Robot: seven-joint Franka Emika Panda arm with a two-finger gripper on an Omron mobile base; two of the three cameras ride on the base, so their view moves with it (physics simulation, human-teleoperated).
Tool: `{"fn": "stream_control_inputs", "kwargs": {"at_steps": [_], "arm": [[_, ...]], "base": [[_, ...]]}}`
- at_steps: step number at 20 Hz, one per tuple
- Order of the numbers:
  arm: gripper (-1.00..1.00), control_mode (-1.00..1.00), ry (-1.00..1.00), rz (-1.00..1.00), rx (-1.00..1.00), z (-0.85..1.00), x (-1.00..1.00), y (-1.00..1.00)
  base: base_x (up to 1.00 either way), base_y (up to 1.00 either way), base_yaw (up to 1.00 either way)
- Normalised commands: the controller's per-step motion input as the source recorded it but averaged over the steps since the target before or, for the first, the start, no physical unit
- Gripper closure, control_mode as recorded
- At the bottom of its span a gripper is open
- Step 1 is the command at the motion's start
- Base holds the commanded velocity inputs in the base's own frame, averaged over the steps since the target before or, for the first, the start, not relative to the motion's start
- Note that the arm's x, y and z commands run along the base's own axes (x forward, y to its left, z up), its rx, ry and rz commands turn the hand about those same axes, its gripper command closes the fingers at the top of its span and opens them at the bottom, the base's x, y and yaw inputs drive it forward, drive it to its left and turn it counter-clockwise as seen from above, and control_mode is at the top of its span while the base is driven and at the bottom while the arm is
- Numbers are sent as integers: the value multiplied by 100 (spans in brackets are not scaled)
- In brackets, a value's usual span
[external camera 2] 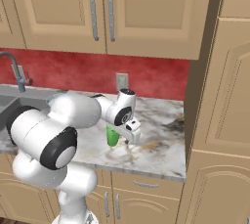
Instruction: Place the pitcher and cup on the dining counter for serving.
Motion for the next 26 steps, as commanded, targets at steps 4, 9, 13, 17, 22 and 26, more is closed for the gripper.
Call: {"fn": "stream_control_inputs", "kwargs": {"at_steps": [4, 9, 13, 17, 22, 26], "arm": [[100, -100, 1, 0, 0, -26, 0, 4], [100, -100, 0, -2, 0, 0, 2, 0], [100, -100, -7, 0, -3, 5, -5, 15], [100, -100, -21, 0, -9, 25, -19, 21], [100, -100, -31, 0, -10, 56, -33, 22], [100, -100, -34, 0, -3, 69, -56, 6]], "base": [[0, 0, 0], [0, 0, 0], [0, 0, 0], [0, 0, 0], [0, 0, 0], [0, 0, 0]]}}
